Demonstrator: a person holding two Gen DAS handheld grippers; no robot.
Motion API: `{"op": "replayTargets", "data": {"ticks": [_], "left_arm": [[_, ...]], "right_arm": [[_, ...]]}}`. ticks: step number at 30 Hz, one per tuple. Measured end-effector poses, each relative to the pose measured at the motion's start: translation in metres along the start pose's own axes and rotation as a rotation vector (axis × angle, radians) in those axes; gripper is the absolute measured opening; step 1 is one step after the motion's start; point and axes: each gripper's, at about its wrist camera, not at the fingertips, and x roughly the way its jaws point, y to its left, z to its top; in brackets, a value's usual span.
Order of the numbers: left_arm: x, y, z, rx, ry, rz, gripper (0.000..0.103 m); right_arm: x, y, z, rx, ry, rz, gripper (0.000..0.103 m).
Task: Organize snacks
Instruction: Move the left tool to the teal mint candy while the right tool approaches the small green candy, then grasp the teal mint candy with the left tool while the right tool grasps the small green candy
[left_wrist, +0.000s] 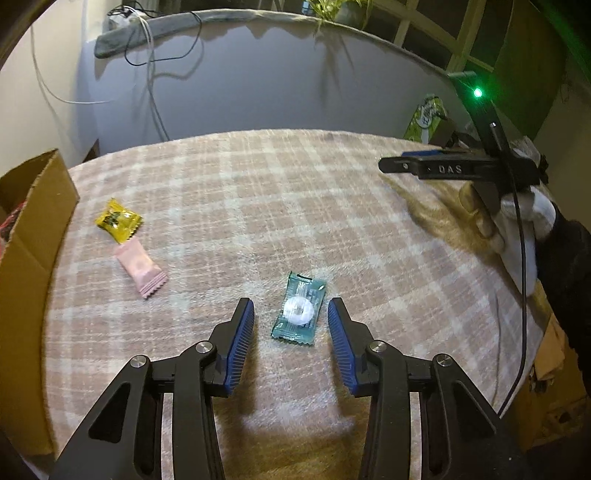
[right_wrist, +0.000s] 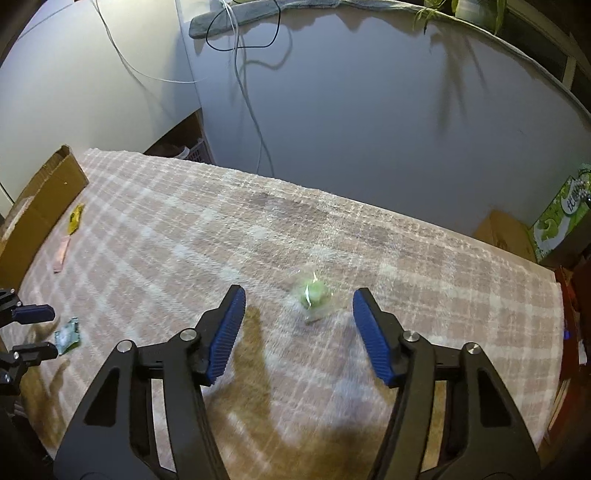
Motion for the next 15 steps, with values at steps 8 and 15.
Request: {"op": "replayTargets", "data": {"ticks": [8, 15], "left_arm": [[0.011, -0.009, 0.006, 0.070, 0.016, 0.028, 0.038], [0.016, -0.021, 0.003, 0.133, 0.004, 0.068, 0.021]], "right_arm": [[0.011, 0.006, 0.005, -0.040, -0.010, -0.022, 0.055], [0.010, 0.011, 0.004, -0.058, -0.013, -0.020, 0.039]]}}
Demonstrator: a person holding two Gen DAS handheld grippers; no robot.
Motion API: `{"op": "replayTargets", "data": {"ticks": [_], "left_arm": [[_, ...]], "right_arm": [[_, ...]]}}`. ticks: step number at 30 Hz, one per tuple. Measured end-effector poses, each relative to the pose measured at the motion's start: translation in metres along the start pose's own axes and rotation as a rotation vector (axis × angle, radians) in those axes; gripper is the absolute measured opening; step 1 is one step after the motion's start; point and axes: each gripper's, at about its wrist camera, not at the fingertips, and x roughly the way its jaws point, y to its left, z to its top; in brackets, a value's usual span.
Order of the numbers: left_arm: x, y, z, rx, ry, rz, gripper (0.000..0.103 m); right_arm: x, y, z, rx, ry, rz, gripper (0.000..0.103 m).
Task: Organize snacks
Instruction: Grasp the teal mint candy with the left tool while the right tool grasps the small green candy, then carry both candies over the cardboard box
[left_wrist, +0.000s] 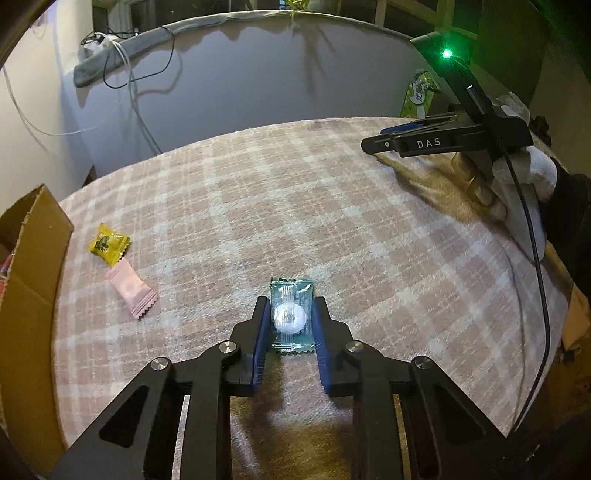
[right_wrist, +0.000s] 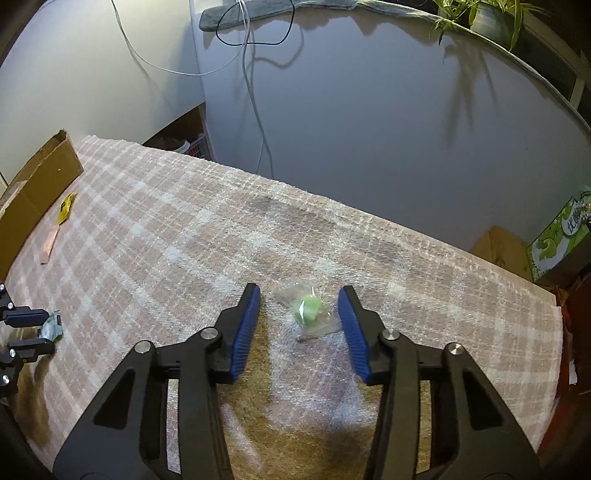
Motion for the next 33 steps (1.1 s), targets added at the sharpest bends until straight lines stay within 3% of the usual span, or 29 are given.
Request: {"op": "replayTargets", "data": {"ticks": [3, 20, 33], "left_arm": [[-0.001, 0.001, -0.001, -0.002, -0.004, 0.003, 0.020], [-0.025, 0.023, -0.003, -0.094, -0.059, -0.008, 0.018], [-0.069, 0.057, -0.015, -0.164, -0.148, 0.033, 0.018]], "right_arm": [[-0.002, 0.001, -0.002, -0.007, -0.001, 0.002, 0.026], [-0.037, 0.009, -0.004, 0.027, -0.052, 0.037, 0.026], [-0.073, 0.073, 0.023, -0.054, -0.126, 0.094, 0.026]]}}
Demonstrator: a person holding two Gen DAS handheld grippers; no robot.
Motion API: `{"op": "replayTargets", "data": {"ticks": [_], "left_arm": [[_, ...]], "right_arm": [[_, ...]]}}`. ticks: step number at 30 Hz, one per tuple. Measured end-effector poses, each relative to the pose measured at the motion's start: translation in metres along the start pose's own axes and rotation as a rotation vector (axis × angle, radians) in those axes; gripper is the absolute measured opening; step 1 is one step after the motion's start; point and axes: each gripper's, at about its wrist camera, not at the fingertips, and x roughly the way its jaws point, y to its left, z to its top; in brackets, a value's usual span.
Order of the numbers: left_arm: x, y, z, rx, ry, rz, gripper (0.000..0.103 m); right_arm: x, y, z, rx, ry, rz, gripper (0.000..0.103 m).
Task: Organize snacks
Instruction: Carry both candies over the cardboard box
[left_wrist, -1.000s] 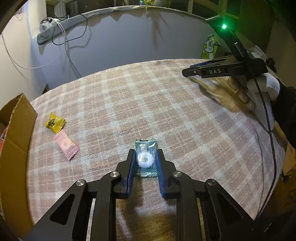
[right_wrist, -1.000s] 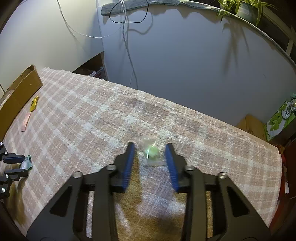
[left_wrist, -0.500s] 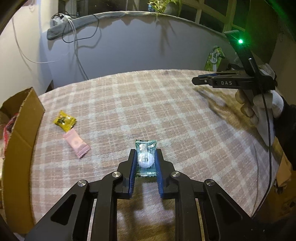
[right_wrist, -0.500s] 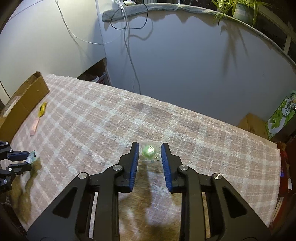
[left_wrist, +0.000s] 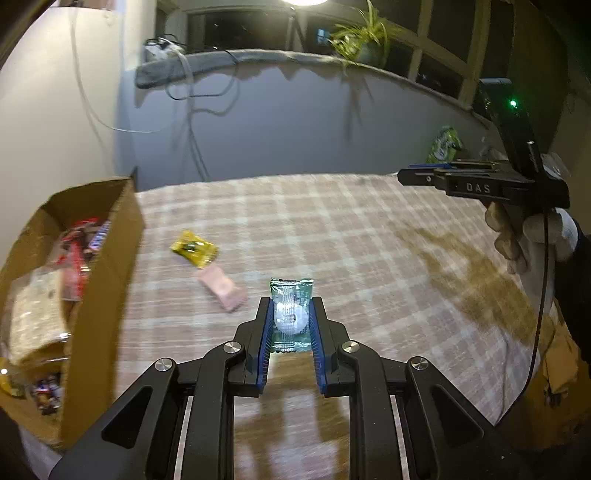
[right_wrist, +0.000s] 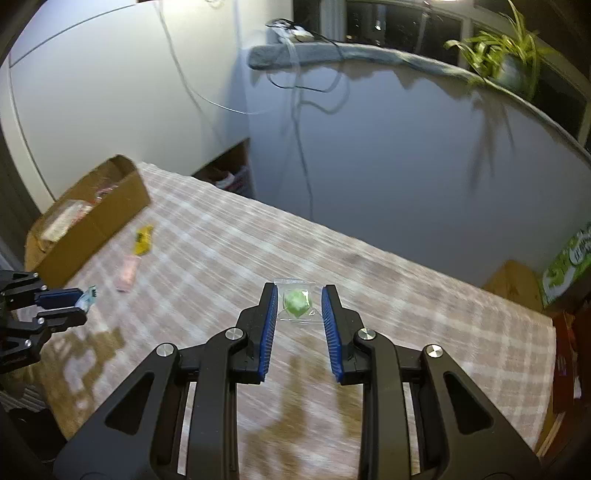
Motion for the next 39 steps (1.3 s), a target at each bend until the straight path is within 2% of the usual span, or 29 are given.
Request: {"op": "replayTargets", "data": {"ticks": [22, 29, 39], "left_arm": [[-0.075, 0.114, 0.001, -0.168, -0.156, 0.193, 0.018], [-0.081, 0.147, 0.004, -0.202, -0.168, 0.235, 0.018], [-0.075, 0.173, 0.009, -0.230, -0.162, 0.264, 0.018]], "right_arm": [[0.035, 0.165, 0.073, -0.170, -0.050, 0.217, 0.026], [0.057, 0.209, 0.091, -0.202, -0.036, 0.280, 0.026], [0.087, 0.240, 0.107, -0.219, -0.010, 0.320, 0.026]]}}
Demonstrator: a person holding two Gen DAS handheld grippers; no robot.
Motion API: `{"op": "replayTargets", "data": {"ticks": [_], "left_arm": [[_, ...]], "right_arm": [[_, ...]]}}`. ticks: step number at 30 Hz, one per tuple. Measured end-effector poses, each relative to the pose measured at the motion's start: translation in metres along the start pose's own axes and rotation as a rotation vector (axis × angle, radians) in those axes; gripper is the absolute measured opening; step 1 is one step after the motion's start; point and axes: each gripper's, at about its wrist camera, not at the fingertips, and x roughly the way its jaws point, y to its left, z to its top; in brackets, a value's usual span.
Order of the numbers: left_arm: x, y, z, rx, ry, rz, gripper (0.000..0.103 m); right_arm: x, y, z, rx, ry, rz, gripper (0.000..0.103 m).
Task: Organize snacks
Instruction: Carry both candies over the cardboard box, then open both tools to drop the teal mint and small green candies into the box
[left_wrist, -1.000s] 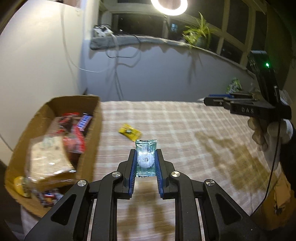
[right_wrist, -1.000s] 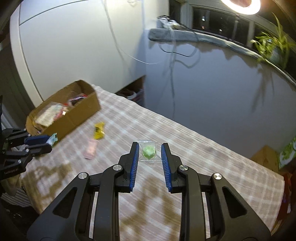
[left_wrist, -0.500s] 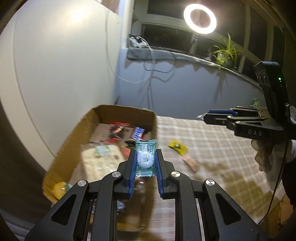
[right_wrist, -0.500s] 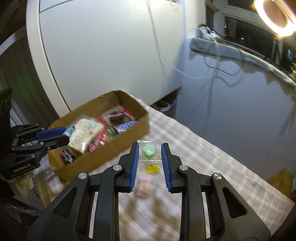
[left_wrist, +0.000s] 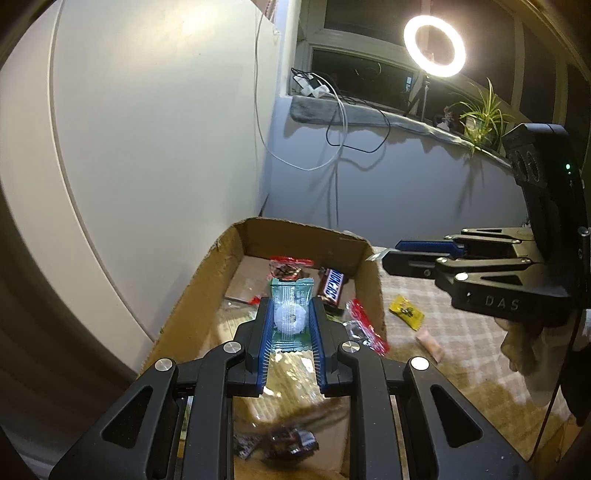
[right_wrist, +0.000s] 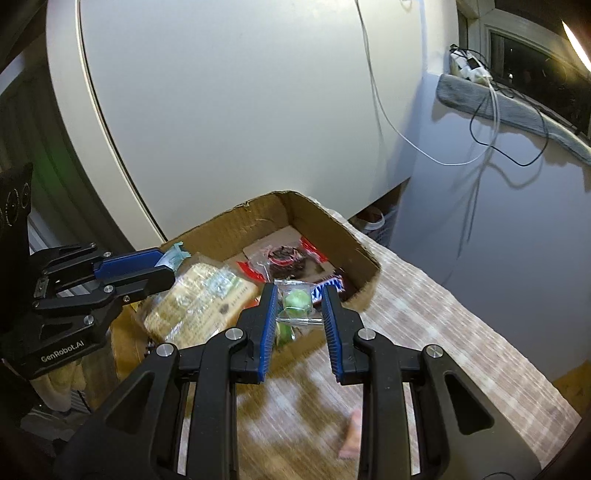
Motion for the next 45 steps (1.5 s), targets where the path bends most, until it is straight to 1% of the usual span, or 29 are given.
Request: {"op": "replayTargets", "data": {"ticks": [11, 15, 22, 23, 25, 27, 29, 31, 32, 34, 38, 40, 44, 45], "left_arm": [[0.011, 0.007, 0.008, -0.009, 0.004, 0.016, 0.018], [0.012, 0.009, 0.009, -0.010, 0.008, 0.022, 0.021], [0.013, 0.010, 0.008, -0.016, 0.011, 0.030, 0.022], [0.012, 0.011, 0.008, -0.017, 0.011, 0.033, 0.023], [0.012, 0.012, 0.009, -0.020, 0.011, 0.036, 0.032], [0.012, 0.012, 0.008, -0.021, 0.009, 0.040, 0.036], [0.011, 0.013, 0.008, -0.021, 0.007, 0.047, 0.041], [0.011, 0.014, 0.008, -0.023, 0.006, 0.049, 0.053], [0.011, 0.013, 0.008, -0.022, 0.005, 0.050, 0.055], [0.012, 0.013, 0.007, -0.019, 0.005, 0.054, 0.063], [0.012, 0.012, 0.006, -0.014, 0.006, 0.060, 0.064], [0.011, 0.012, 0.006, -0.011, 0.005, 0.067, 0.069], [0.011, 0.010, 0.006, -0.016, 0.002, 0.072, 0.071], [0.011, 0.008, 0.006, -0.016, 0.003, 0.073, 0.073]], "right_arm": [[0.027, 0.001, 0.010, 0.002, 0.028, 0.012, 0.026], [0.031, 0.000, 0.011, 0.005, 0.036, 0.016, 0.026], [0.035, 0.001, 0.012, 0.005, 0.042, 0.020, 0.026], [0.036, 0.001, 0.012, 0.005, 0.045, 0.018, 0.027], [0.036, 0.001, 0.012, 0.006, 0.040, 0.010, 0.044], [0.035, 0.000, 0.012, 0.007, 0.032, 0.006, 0.051], [0.034, 0.000, 0.012, 0.007, 0.032, 0.004, 0.054], [0.033, 0.001, 0.013, 0.003, 0.030, -0.004, 0.063], [0.032, 0.001, 0.013, 0.003, 0.027, -0.006, 0.066], [0.031, 0.001, 0.012, 0.003, 0.023, -0.011, 0.074], [0.028, -0.001, 0.011, 0.000, 0.028, -0.025, 0.078], [0.027, -0.004, 0.010, 0.007, 0.033, -0.029, 0.081], [0.021, -0.011, 0.007, 0.027, 0.032, -0.033, 0.082], [0.019, -0.013, 0.006, 0.032, 0.031, -0.035, 0.082]]}}
